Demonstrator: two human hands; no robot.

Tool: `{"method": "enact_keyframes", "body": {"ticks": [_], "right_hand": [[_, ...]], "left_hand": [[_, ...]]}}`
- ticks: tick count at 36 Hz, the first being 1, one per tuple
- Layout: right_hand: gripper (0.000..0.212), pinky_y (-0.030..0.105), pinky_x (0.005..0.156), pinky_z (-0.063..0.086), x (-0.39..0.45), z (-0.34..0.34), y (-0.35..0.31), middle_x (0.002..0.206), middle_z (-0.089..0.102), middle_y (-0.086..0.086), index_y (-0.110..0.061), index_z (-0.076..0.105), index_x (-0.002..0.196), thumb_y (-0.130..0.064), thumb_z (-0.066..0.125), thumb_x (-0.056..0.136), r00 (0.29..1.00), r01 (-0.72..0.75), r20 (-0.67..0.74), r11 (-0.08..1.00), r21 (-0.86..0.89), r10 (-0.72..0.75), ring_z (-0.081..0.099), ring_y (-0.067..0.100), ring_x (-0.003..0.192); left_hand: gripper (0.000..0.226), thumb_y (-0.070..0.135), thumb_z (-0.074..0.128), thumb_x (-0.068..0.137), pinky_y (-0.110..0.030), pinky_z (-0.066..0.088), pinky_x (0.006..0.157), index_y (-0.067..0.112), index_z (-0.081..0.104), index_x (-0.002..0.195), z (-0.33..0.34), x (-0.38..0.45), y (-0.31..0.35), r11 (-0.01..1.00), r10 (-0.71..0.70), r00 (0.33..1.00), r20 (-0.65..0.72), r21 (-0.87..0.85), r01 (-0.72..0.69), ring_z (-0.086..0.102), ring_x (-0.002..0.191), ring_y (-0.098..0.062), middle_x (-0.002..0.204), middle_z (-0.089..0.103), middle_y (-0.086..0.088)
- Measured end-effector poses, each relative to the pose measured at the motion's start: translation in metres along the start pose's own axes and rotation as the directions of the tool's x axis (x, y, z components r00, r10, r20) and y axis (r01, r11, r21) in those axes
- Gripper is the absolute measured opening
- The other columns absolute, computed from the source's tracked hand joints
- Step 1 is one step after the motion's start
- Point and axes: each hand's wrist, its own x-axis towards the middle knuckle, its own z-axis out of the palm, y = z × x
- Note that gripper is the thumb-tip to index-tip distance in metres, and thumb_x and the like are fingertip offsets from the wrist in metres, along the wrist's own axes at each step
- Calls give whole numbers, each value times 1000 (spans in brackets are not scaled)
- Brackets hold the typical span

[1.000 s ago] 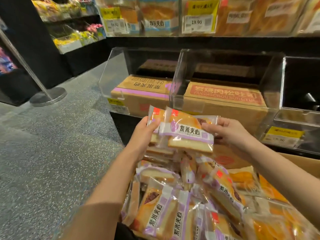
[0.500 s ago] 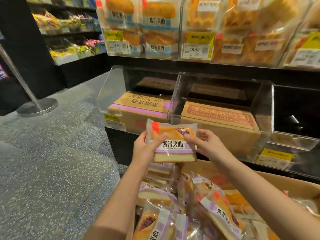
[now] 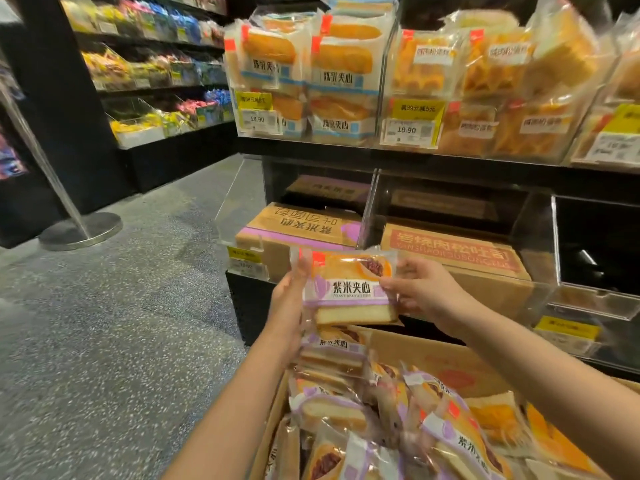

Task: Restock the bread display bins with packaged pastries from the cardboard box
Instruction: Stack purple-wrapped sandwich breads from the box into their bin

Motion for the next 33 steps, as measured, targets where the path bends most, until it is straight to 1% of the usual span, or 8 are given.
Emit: {"method": "enact_keyframes", "body": {"ticks": [5, 10, 12, 15, 19, 22, 30, 33], "right_hand": [[23, 41, 78, 59, 10, 12, -26, 105, 70, 12, -9, 57, 113, -7, 61, 91, 997, -77, -20, 989, 125, 80, 71, 25, 93], [13, 43, 73, 59, 39, 20, -54, 108, 65, 16, -7, 53, 99, -3, 62, 90, 966, 7, -258, 992, 129, 27, 69, 28, 93], [14, 45, 75, 60, 48, 25, -63, 107, 62, 13, -7, 52, 101, -4, 61, 91, 944, 38, -329, 991, 129, 7, 68, 26, 94], [14, 44, 77, 59, 63, 36, -72, 103, 61, 9, -11, 50, 93, -6, 63, 90, 899, 79, -435, 995, 56, -47, 66, 24, 94], [20, 27, 71, 55, 78, 54, -80, 95, 57, 2, -15, 47, 86, -5, 64, 88, 836, 124, -518, 983, -138, -178, 61, 16, 95], [19, 16, 60, 48, 87, 64, -76, 100, 56, 1, -14, 47, 90, -3, 62, 89, 832, 110, -518, 974, -199, -200, 58, 13, 98], [20, 15, 55, 41, 113, 61, -70, 100, 52, 3, -13, 42, 93, 0, 58, 91, 859, 40, -469, 939, -342, -207, 55, 15, 96], [21, 15, 53, 41, 124, 59, -75, 103, 52, 3, -14, 44, 99, 0, 58, 91, 878, 51, -418, 915, -401, -233, 55, 15, 99]], "left_hand": [[53, 42, 69, 66, -44, 53, 87, 14, 65, 111, -31, 17, 29, 995, -8, 997, -73, -101, 0, 69, 91, -23, 95, 75, -5], [13, 11, 66, 86, -29, 57, 60, 14, 61, 97, -67, 43, 57, 979, 12, 979, -202, -196, -52, 69, 68, -15, 74, 73, 0], [12, 11, 65, 88, -26, 56, 54, 14, 58, 98, -74, 47, 71, 975, 8, 968, -252, -212, -63, 68, 62, -13, 80, 70, -3], [14, 14, 65, 88, -33, 55, 69, 18, 53, 94, -84, 50, 88, 972, 8, 952, -307, -220, -79, 65, 73, -16, 90, 64, -3], [25, 18, 66, 88, -29, 55, 65, 16, 52, 108, -96, 58, 101, 968, 37, 946, -321, -224, -113, 65, 79, -16, 96, 65, -4], [19, 20, 67, 88, -25, 56, 61, 18, 54, 101, -98, 64, 105, 965, 54, 943, -329, -224, -134, 66, 78, -15, 95, 66, -2], [29, 19, 68, 87, -30, 56, 69, 16, 51, 111, -97, 79, 98, 952, 94, 938, -334, -245, -183, 67, 74, -13, 90, 67, 1], [18, 20, 68, 87, -29, 55, 71, 20, 54, 98, -103, 84, 96, 953, 111, 934, -338, -231, -196, 67, 79, -13, 92, 67, 1]]}}
